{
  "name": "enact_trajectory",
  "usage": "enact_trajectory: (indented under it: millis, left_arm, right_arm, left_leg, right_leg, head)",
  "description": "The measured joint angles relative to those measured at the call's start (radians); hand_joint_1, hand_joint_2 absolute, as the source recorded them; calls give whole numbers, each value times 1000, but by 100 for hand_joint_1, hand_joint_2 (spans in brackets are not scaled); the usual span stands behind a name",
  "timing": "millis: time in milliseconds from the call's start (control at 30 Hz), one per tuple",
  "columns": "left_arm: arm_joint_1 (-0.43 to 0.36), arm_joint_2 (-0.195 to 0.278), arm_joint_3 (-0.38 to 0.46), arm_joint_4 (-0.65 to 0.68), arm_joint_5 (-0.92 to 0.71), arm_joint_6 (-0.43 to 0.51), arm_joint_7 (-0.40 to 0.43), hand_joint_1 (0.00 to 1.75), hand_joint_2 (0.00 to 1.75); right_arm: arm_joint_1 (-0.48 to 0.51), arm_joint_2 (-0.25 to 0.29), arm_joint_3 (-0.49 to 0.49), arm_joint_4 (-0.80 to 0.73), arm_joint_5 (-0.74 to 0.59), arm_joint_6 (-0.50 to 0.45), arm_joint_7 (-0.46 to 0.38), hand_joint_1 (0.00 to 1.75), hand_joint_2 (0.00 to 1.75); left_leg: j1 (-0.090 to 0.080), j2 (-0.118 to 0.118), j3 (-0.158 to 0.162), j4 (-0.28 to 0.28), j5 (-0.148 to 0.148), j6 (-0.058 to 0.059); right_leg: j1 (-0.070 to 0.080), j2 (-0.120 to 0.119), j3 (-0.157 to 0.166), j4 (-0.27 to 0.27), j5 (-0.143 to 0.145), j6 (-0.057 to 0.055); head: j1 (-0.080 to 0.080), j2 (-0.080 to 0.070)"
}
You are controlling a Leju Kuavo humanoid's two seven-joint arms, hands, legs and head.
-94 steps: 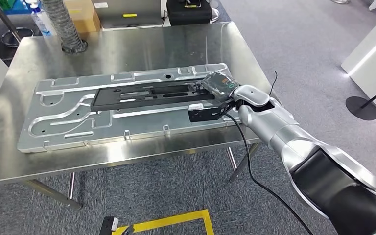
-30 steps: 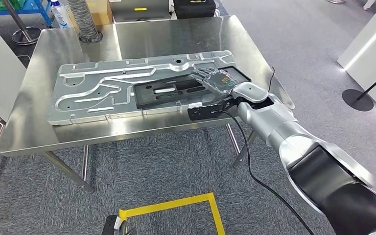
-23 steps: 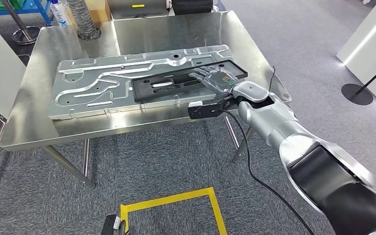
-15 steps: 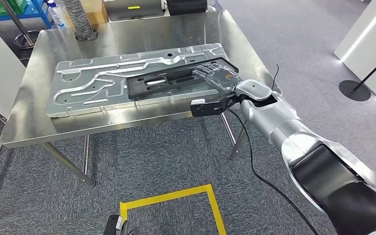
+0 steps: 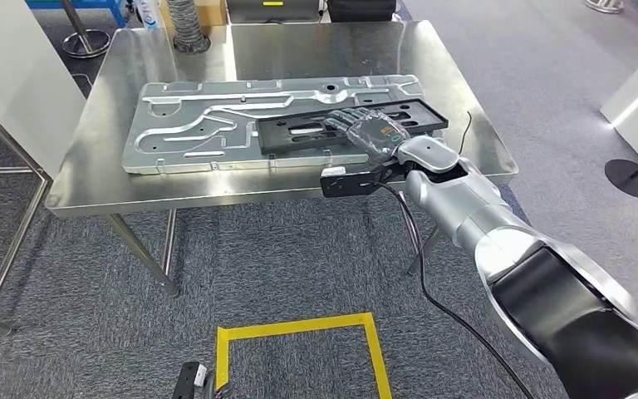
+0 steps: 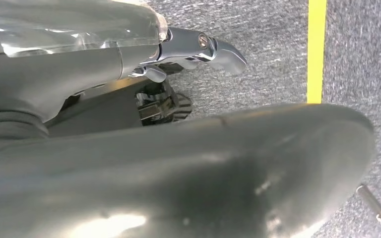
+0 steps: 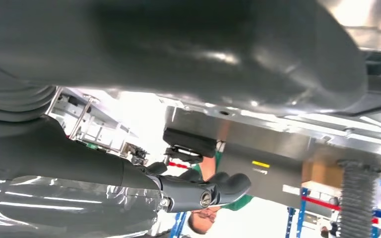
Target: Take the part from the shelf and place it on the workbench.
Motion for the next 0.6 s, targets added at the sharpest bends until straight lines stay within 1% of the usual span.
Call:
enact_trajectory:
  millis: [33,67,100,133,167,200,233,267,300,333,367,400,433,500,533,567,600]
  left_arm:
    - [1,0,0,0,0,0,0,0,0]
    - [2,0,0,0,0,1,0,0,0]
    - [2,0,0,0,0,1,0,0,0]
    - [2,0,0,0,0,1,0,0,0]
    - [1,-1,0,0,0,1,0,0,0]
    - [0,-1,0,0,1,1,1,0,0]
    - [-1,-2,0,0,2,1,2,0,0]
    - [-1,-2,0,0,4,0,5,0,0]
    - [-1,-2,0,0,5,0,10,0,0]
    - [-1,-2,0,0,6,-1,15,0,0]
    - [-1,-2,0,0,7,-1,20,0,0]
    - [-1,-2,0,0,7,-2,24,0,0]
    - [-1,-1,0,0,7,-2,28,0,0]
    - [0,0,0,0,8,-2,35,0,0]
    - [0,0,0,0,8,-2,37,0,0]
    - [1,1,0,0,8,-2,39,0,0]
    - [1,2,0,0,9,-2,40,0,0]
  right_arm:
    - [5,-2,0,1,1,-1,-1,0,0]
    - [10,-2,-1,2,2,-3,-1,0,0]
    - [12,-3,-2,3,2,-6,-1,0,0]
    - [12,-3,-4,3,4,-9,-1,0,0]
    - [11,-3,-6,3,5,-12,-1,0,0]
    - [10,-3,-8,3,6,-14,-1,0,0]
    - [10,-2,-9,3,7,-15,-1,0,0]
    - [9,-2,-10,4,8,-16,-1,0,0]
    - [10,-2,-11,4,9,-16,-1,0,0]
    - [10,-1,-12,3,10,-16,-1,0,0]
    - [10,-1,-14,3,10,-16,-1,0,0]
    - [9,0,-16,4,10,-15,-1,0,0]
    - [9,1,-17,4,10,-15,-1,0,0]
    - [11,1,-21,5,10,-13,-1,0,0]
    - [13,1,-23,6,10,-12,-1,0,0]
    - [14,0,-25,6,9,-12,-2,0,0]
    - [16,0,-28,7,9,-11,-3,0,0]
  left_leg:
    - [-1,-5,-1,1,1,1]
    - [-2,-11,-2,2,2,1]
    - [-3,-15,-2,3,2,0]
    - [-5,-18,-1,4,2,-1]
    - [-7,-20,-1,4,2,-3]
    - [-8,-21,-3,4,3,-6]
    - [-8,-22,-5,4,4,-11]
    - [-8,-22,-7,3,6,-17]
    - [-7,-23,-7,1,10,-23]
    - [-7,-22,-8,1,7,-29]
    - [-8,-20,-11,9,-3,-35]
    - [-8,-17,-21,35,-27,-41]
    - [-6,-14,-39,83,-62,-46]
    - [-4,-10,-88,219,-135,-53]
    - [-2,-9,-105,269,-153,-56]
    - [-1,-8,-104,283,-153,-58]
    - [1,-6,-84,257,-135,-59]
  right_leg:
    - [0,1,-20,40,-7,0]
    - [0,2,-21,40,6,-2]
    - [1,3,-3,-2,37,-7]
    - [2,4,30,-75,77,-14]
    - [5,7,65,-148,108,-22]
    - [9,8,91,-208,130,-29]
    - [12,10,105,-242,139,-34]
    - [14,11,107,-251,138,-37]
    - [15,10,106,-255,143,-40]
    - [13,8,107,-261,149,-43]
    - [10,6,108,-268,155,-47]
    - [6,3,109,-275,162,-52]
    - [4,1,107,-279,166,-54]
    - [4,-1,95,-274,171,-57]
    - [4,-2,88,-269,172,-57]
    - [4,-3,80,-264,174,-56]
    - [3,-3,73,-258,176,-54]
  head:
    - [0,0]
    - [0,0]
    - [0,0]
    - [0,0]
    - [0,0]
    - [0,0]
    - [0,0]
    - [0,0]
    - [0,0]
    - [0,0]
    - [0,0]
    - [0,0]
    - [0,0]
    - [0,0]
    - [0,0]
    - [0,0]
    - [0,0]
